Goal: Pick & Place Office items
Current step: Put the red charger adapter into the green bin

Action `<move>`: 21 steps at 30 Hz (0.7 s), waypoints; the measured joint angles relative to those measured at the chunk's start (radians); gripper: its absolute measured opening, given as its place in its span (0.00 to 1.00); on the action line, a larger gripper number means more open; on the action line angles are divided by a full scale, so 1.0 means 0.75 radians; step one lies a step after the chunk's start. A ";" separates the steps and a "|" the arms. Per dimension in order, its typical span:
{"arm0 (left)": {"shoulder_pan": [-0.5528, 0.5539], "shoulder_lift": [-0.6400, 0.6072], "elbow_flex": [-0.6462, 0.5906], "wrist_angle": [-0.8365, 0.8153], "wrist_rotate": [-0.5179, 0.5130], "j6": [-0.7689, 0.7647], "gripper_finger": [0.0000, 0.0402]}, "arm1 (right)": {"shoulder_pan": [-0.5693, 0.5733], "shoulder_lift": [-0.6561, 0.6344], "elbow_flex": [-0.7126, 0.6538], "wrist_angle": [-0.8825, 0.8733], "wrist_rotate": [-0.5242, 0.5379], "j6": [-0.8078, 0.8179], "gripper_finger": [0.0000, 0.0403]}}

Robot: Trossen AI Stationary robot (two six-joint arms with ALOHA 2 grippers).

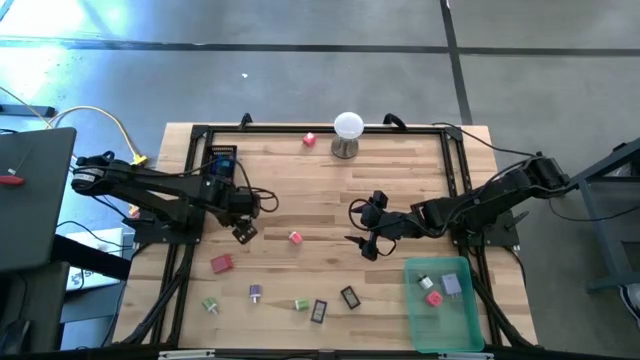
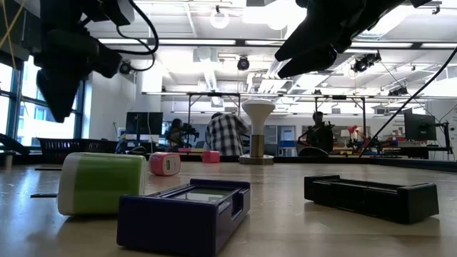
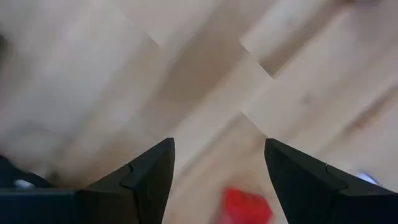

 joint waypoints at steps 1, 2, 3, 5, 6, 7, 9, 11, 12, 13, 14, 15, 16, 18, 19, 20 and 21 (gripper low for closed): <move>-0.005 0.000 0.000 0.000 0.040 -0.011 0.60 | 0.000 0.000 0.000 0.000 0.000 0.000 0.90; -0.013 0.000 0.000 0.000 0.053 -0.025 0.60 | 0.000 0.000 0.000 0.000 0.000 0.000 0.90; -0.023 0.000 0.000 0.000 0.056 -0.050 0.60 | 0.000 0.000 0.000 0.000 0.000 0.000 0.90; -0.044 0.000 0.000 0.000 0.029 -0.066 0.60 | 0.000 0.000 0.000 0.000 0.000 0.000 0.90; -0.055 0.000 0.000 0.000 0.015 -0.059 0.60 | 0.000 0.000 0.000 0.000 0.000 0.000 0.90; -0.065 0.000 0.000 0.000 0.010 -0.047 0.60 | 0.000 0.000 0.000 0.000 0.000 0.000 0.90; -0.085 0.000 0.000 0.000 0.000 -0.049 0.61 | 0.000 0.000 0.000 0.000 0.000 0.000 0.90; -0.107 0.000 0.000 0.000 -0.020 -0.063 0.63 | 0.000 0.000 0.000 0.000 -0.001 0.000 0.90; -0.119 0.000 0.000 0.000 -0.025 -0.072 0.64 | 0.000 0.000 0.000 -0.001 -0.001 0.000 0.90; -0.132 0.000 0.000 0.000 -0.029 -0.080 0.66 | 0.000 0.000 0.000 -0.001 -0.001 0.000 0.90; -0.146 0.000 0.000 0.000 -0.029 -0.086 0.69 | 0.000 0.000 0.000 -0.001 -0.001 0.000 0.90; -0.158 0.000 0.000 0.000 -0.029 -0.093 0.72 | 0.000 0.000 0.000 -0.001 -0.001 0.000 0.90; -0.170 0.001 0.000 0.000 -0.032 -0.097 0.75 | 0.000 0.000 0.000 -0.001 -0.001 0.000 0.90; -0.195 0.006 -0.001 0.000 -0.033 -0.097 0.80 | 0.000 0.000 0.000 -0.001 -0.001 0.000 0.90; -0.209 0.008 -0.001 0.001 -0.033 -0.098 0.82 | 0.000 0.000 0.000 -0.001 -0.001 0.000 0.90; -0.224 0.014 -0.001 0.004 -0.026 -0.101 0.84 | 0.000 0.000 0.000 -0.001 -0.001 0.000 0.90; -0.237 0.019 -0.001 0.006 -0.009 -0.114 0.86 | 0.000 0.000 0.000 -0.001 -0.001 0.000 0.90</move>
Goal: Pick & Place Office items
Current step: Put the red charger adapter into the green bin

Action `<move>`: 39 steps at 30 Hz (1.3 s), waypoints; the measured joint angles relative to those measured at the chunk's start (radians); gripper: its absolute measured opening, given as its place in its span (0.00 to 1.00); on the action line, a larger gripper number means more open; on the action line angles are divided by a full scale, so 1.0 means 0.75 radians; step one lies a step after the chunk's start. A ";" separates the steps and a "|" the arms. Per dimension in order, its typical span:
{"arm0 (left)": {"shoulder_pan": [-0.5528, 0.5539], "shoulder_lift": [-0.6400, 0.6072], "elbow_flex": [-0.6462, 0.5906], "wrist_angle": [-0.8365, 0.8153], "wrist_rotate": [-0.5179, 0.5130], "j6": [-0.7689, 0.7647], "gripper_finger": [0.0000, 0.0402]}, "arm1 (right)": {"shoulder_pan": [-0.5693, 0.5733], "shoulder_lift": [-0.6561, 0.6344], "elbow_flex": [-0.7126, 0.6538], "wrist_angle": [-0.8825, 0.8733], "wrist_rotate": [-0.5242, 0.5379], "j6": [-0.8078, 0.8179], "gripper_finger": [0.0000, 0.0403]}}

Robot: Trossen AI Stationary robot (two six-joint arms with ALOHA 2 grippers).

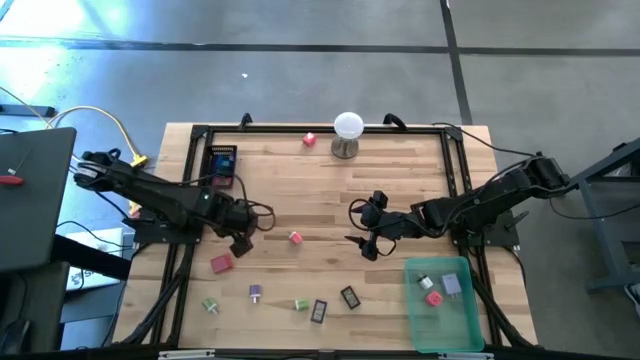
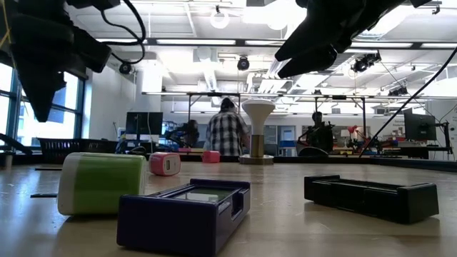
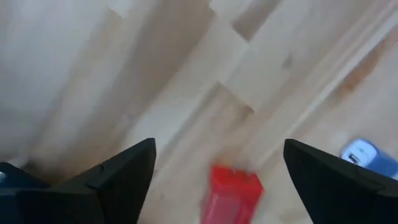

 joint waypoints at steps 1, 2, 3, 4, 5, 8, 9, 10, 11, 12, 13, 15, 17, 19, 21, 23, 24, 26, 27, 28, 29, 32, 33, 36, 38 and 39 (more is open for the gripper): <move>-0.015 0.005 0.000 0.000 0.026 -0.021 0.87 | 0.000 0.000 0.000 0.000 0.000 0.000 0.90; -0.034 0.009 0.000 0.000 0.053 -0.047 0.87 | 0.000 0.000 0.000 -0.001 0.000 0.000 0.90; -0.055 0.014 0.000 0.000 0.072 -0.073 0.88 | 0.000 0.000 0.000 -0.001 0.000 0.000 0.90; -0.080 0.020 0.000 -0.001 0.082 -0.100 0.88 | 0.000 0.000 0.000 -0.003 0.000 0.000 0.90; -0.109 0.026 0.000 0.000 0.082 -0.130 0.88 | 0.000 0.000 0.000 -0.006 0.000 0.000 0.90; -0.207 0.041 0.000 0.000 0.084 -0.192 0.88 | 0.000 0.000 0.000 -0.007 0.000 0.000 0.90; -0.241 0.043 -0.001 0.000 0.086 -0.200 0.88 | 0.000 0.000 0.000 -0.006 0.000 0.000 0.90; -0.273 0.043 -0.001 0.004 0.085 -0.206 0.88 | 0.000 0.000 0.000 -0.007 0.000 0.000 0.90; -0.304 0.041 -0.001 0.011 0.081 -0.209 0.88 | 0.000 0.000 0.000 -0.006 0.000 0.000 0.90; -0.329 0.041 -0.001 0.022 0.076 -0.211 0.88 | 0.000 0.000 0.000 -0.006 0.000 -0.001 0.90; -0.354 0.041 -0.001 0.034 0.072 -0.211 0.88 | 0.000 0.000 0.000 -0.006 0.000 -0.001 0.90; -0.398 0.041 -0.001 0.043 0.067 -0.211 0.88 | 0.000 0.000 0.000 -0.005 0.000 0.000 0.90; -0.429 0.041 -0.001 0.062 0.067 -0.211 0.88 | 0.000 0.000 0.000 -0.005 0.000 0.000 0.90; -0.450 0.041 -0.001 0.068 0.068 -0.238 0.88 | 0.000 0.000 0.000 -0.005 0.000 0.000 0.90; -0.482 0.043 -0.001 0.067 0.060 -0.287 0.88 | 0.000 0.000 0.000 -0.003 0.000 0.000 0.90; -0.506 0.050 -0.001 0.065 0.034 -0.295 0.88 | 0.000 0.000 0.000 0.001 0.000 0.001 0.90; -0.515 0.055 -0.001 0.063 0.011 -0.282 0.88 | 0.000 0.000 0.000 0.001 0.000 0.001 0.90; -0.537 0.065 -0.001 0.064 -0.020 -0.226 0.88 | 0.000 0.000 0.000 0.001 0.000 0.001 0.90; -0.549 0.073 -0.001 0.064 -0.029 -0.207 0.88 | 0.000 0.000 0.000 0.001 0.000 0.001 0.90; -0.562 0.086 -0.001 0.064 -0.038 -0.197 0.88 | 0.000 0.000 0.000 0.001 -0.001 0.010 0.90; -0.575 0.096 -0.001 0.064 -0.038 -0.192 0.88 | 0.000 0.000 0.000 0.001 -0.001 0.023 0.90; -0.616 0.137 -0.001 0.064 -0.034 -0.190 0.88 | 0.000 0.000 0.000 0.001 -0.001 0.030 0.90; -0.625 0.152 -0.001 0.064 -0.034 -0.190 0.88 | 0.000 0.000 0.000 0.001 -0.001 0.030 0.90; -0.645 0.194 -0.001 0.064 -0.033 -0.183 0.88 | 0.000 0.000 0.000 0.001 -0.001 0.031 0.90; -0.653 0.223 -0.001 0.065 -0.033 -0.179 0.88 | 0.000 0.000 0.000 0.001 -0.001 0.031 0.90; -0.655 0.234 -0.001 0.064 -0.032 -0.179 0.88 | 0.000 0.000 0.000 0.001 -0.001 0.031 0.90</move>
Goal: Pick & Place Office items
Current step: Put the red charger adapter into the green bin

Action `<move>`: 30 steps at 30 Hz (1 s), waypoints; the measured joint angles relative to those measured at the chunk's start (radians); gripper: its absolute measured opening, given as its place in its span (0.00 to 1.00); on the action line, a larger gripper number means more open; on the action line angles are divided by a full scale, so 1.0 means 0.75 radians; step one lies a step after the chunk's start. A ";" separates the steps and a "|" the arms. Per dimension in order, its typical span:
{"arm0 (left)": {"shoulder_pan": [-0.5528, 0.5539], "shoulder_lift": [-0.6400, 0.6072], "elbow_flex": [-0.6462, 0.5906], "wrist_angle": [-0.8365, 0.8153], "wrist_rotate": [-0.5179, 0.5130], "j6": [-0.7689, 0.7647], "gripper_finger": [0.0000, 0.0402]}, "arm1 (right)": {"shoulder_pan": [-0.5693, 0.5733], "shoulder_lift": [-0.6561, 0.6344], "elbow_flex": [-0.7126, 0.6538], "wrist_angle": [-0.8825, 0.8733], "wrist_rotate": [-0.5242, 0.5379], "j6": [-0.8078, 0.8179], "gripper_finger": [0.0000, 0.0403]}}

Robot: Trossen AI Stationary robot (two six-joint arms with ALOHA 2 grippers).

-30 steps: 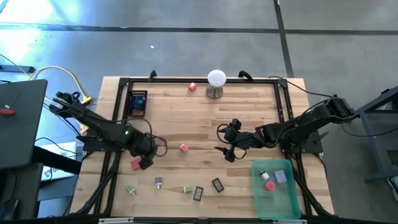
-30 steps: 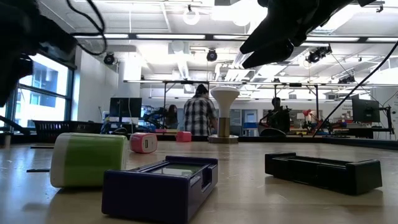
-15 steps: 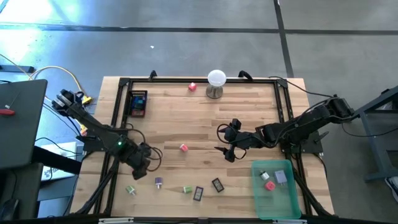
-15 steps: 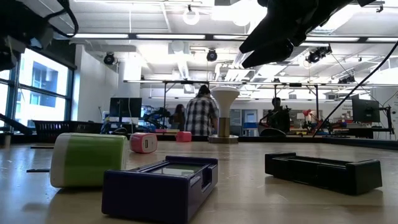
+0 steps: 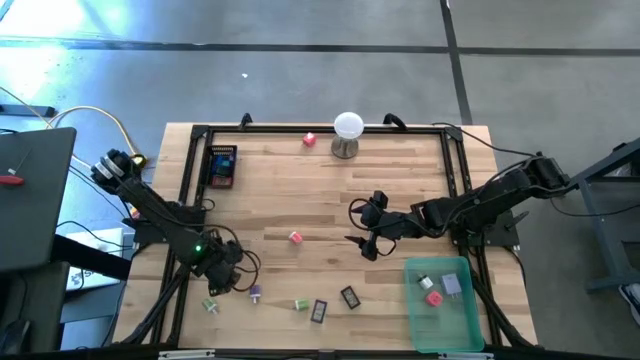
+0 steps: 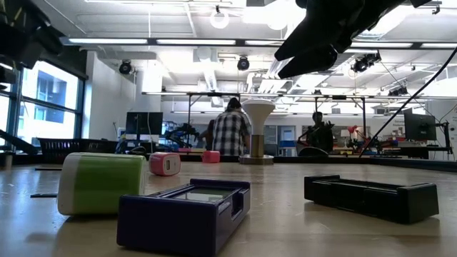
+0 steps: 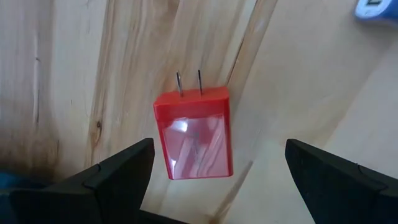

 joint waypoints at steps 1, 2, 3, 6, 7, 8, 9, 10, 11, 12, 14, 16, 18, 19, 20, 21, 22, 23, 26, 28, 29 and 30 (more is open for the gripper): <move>0.000 0.011 0.000 0.000 0.000 0.000 0.88 | 0.000 0.000 0.000 0.000 0.000 0.000 0.90; -0.001 0.022 0.000 0.000 0.001 0.000 0.88 | 0.000 0.000 0.000 0.000 0.000 0.000 0.90; -0.002 0.032 0.000 0.000 0.000 0.001 0.88 | 0.000 0.000 0.000 0.000 0.000 0.000 0.90; -0.013 0.061 0.000 -0.001 -0.001 0.027 0.88 | 0.000 0.000 0.000 0.000 0.000 0.000 0.90; -0.021 0.072 0.000 -0.001 -0.001 0.029 0.88 | 0.000 0.000 0.000 0.000 0.000 0.000 0.90; -0.028 0.079 0.000 -0.001 -0.002 0.029 0.88 | 0.000 0.000 0.000 0.000 0.000 0.000 0.90; -0.036 0.089 0.000 -0.001 -0.016 0.022 0.88 | 0.000 0.000 0.000 0.000 0.000 0.000 0.90; -0.043 0.096 0.000 -0.001 -0.034 0.008 0.88 | 0.000 0.000 0.000 0.000 0.000 0.000 0.90; -0.051 0.105 0.000 -0.003 -0.054 0.000 0.88 | 0.000 0.000 0.000 0.000 0.000 0.000 0.90; -0.061 0.113 0.000 -0.002 -0.070 -0.002 0.88 | 0.000 0.000 0.000 -0.001 0.000 0.000 0.90; -0.081 0.131 0.000 -0.001 -0.081 -0.025 0.88 | 0.000 0.000 0.000 -0.001 0.000 0.000 0.90; -0.100 0.154 0.000 -0.003 -0.081 -0.072 0.88 | 0.000 0.000 0.000 0.000 0.000 0.000 0.90; -0.117 0.176 0.000 -0.002 -0.080 -0.096 0.88 | 0.000 0.000 0.000 -0.001 0.000 0.000 0.90; -0.123 0.186 0.000 -0.006 -0.081 -0.097 0.88 | 0.000 0.000 0.000 -0.001 0.000 0.000 0.90; -0.126 0.198 0.000 -0.010 -0.081 -0.099 0.88 | 0.000 0.000 0.000 -0.001 -0.001 0.000 0.90; -0.130 0.209 -0.001 -0.010 -0.082 -0.102 0.88 | 0.000 0.000 0.000 -0.001 -0.001 0.000 0.90; -0.134 0.219 -0.001 -0.010 -0.081 -0.112 0.88 | 0.000 0.000 0.000 -0.001 -0.001 0.000 0.90; -0.139 0.227 -0.001 -0.010 -0.083 -0.121 0.88 | 0.000 0.000 0.000 -0.001 -0.001 0.000 0.90; -0.149 0.256 -0.001 -0.009 -0.083 -0.130 0.88 | 0.000 0.000 0.000 -0.001 -0.001 0.000 0.90; -0.149 0.271 0.000 -0.009 -0.087 -0.121 0.88 | 0.000 0.000 0.000 -0.001 -0.001 0.001 0.90; -0.149 0.277 0.002 -0.007 -0.092 -0.120 0.88 | 0.000 0.000 0.000 -0.001 -0.002 0.002 0.90; -0.147 0.284 0.003 -0.003 -0.094 -0.120 0.88 | 0.000 0.000 0.000 -0.001 -0.004 0.006 0.90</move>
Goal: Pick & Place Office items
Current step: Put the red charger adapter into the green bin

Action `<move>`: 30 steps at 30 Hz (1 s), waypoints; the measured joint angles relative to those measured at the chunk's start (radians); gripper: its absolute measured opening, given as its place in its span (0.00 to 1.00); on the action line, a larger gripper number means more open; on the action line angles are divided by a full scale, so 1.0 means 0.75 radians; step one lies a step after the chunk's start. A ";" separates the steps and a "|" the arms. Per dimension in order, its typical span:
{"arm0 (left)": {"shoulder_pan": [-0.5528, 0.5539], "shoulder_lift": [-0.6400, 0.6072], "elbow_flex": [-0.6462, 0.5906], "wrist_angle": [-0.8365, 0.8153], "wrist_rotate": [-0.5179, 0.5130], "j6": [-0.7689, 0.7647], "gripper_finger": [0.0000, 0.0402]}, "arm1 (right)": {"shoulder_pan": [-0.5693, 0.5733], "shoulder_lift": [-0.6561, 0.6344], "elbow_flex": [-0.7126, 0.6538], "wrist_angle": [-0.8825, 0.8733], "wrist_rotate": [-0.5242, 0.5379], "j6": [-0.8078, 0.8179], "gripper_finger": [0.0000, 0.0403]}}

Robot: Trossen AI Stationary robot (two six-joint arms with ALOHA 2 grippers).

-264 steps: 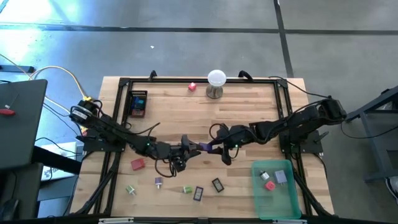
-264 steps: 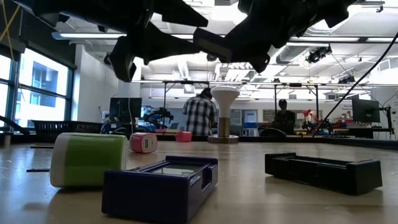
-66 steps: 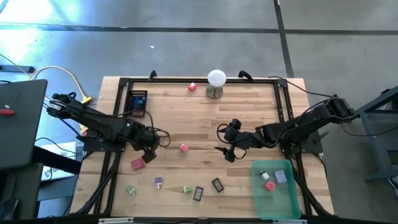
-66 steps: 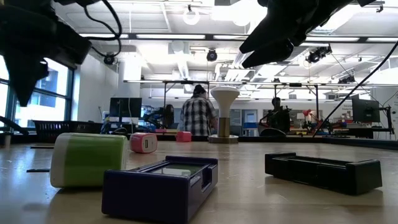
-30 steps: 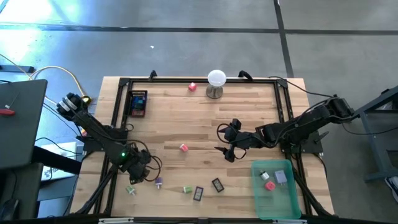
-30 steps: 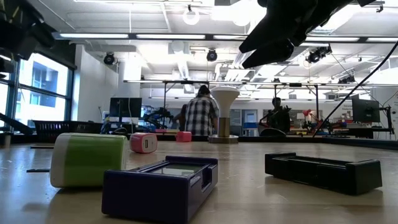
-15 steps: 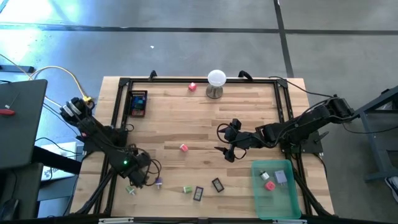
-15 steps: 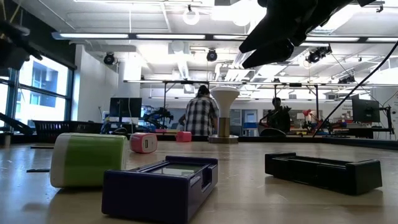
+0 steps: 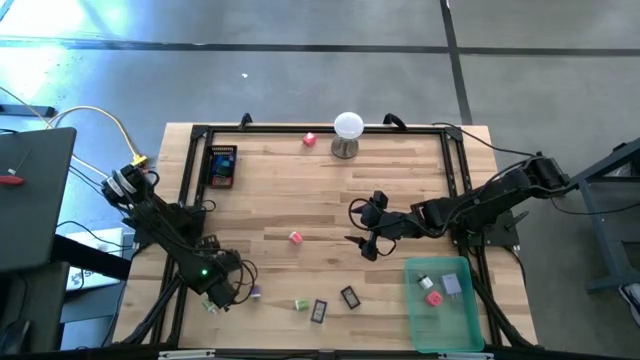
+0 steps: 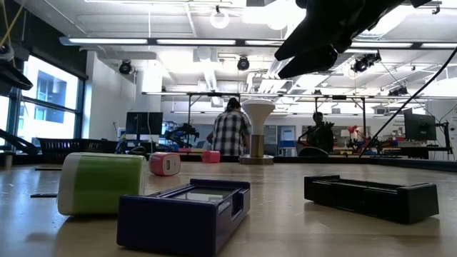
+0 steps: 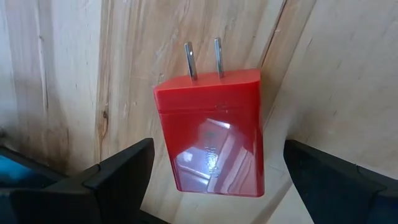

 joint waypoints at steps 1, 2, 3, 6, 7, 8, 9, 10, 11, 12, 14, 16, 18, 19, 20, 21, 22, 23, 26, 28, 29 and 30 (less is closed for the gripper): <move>0.004 0.002 0.000 0.007 -0.002 0.001 0.88 | 0.000 0.000 0.000 0.000 -0.003 0.000 0.90; 0.004 0.003 0.000 0.011 -0.002 0.003 0.88 | 0.000 0.000 0.000 0.000 -0.006 0.000 0.90; 0.004 0.003 -0.001 0.015 -0.002 0.003 0.87 | 0.000 0.000 0.000 0.001 -0.010 0.000 0.90; 0.004 0.003 -0.002 0.023 -0.002 0.003 0.84 | 0.000 0.000 0.000 0.001 -0.028 -0.001 0.90; 0.004 0.004 -0.002 0.027 -0.002 0.003 0.82 | 0.000 0.000 0.000 0.001 -0.032 -0.001 0.90; 0.005 0.004 -0.002 0.031 -0.002 0.003 0.79 | 0.000 0.000 0.000 0.001 -0.032 -0.002 0.90; 0.004 0.004 -0.002 0.034 -0.001 0.003 0.77 | 0.000 0.000 0.000 0.001 -0.032 -0.002 0.90; 0.004 0.004 -0.002 0.040 -0.001 0.003 0.73 | 0.001 0.000 0.000 0.001 -0.033 -0.002 0.90; 0.004 0.005 -0.002 0.044 -0.001 0.003 0.70 | 0.001 0.000 0.000 0.001 -0.033 -0.002 0.90; 0.004 0.005 -0.002 0.048 0.000 0.003 0.66 | 0.000 0.000 0.000 0.001 -0.033 -0.003 0.90; 0.004 0.005 -0.002 0.050 0.000 0.013 0.58 | 0.000 0.000 0.000 0.001 -0.033 -0.005 0.90; 0.005 0.004 -0.002 0.049 -0.011 0.034 0.51 | 0.000 0.000 0.000 0.001 -0.033 -0.005 0.90; 0.006 0.004 -0.002 0.050 -0.034 0.046 0.50 | 0.001 0.000 0.000 0.001 -0.033 -0.005 0.90; 0.006 0.004 -0.002 0.050 -0.044 0.047 0.50 | 0.000 0.000 0.000 0.001 -0.033 -0.005 0.90; 0.006 0.004 -0.003 0.052 -0.061 0.049 0.50 | 0.000 0.000 0.000 0.001 -0.033 -0.005 0.90; 0.006 0.004 -0.003 0.053 -0.076 0.049 0.50 | 0.001 0.000 0.000 0.001 -0.033 -0.005 0.90; 0.005 0.005 -0.003 0.054 -0.098 0.047 0.50 | 0.001 0.000 0.000 0.001 -0.033 -0.005 0.90; 0.006 0.005 0.000 0.054 -0.126 0.038 0.50 | 0.001 0.000 0.000 0.001 -0.033 -0.005 0.90; 0.028 0.011 0.030 0.071 -0.222 0.026 0.50 | 0.000 0.000 0.000 0.001 -0.033 -0.005 0.90; 0.050 0.004 0.063 0.072 -0.272 0.064 0.50 | 0.001 0.000 0.000 0.013 -0.033 -0.017 0.90; 0.067 0.003 0.086 0.065 -0.294 0.084 0.50 | 0.001 0.000 -0.001 0.030 -0.038 -0.026 0.90; 0.084 0.002 0.109 0.068 -0.306 0.121 0.50 | 0.000 0.000 -0.001 0.049 -0.047 -0.037 0.90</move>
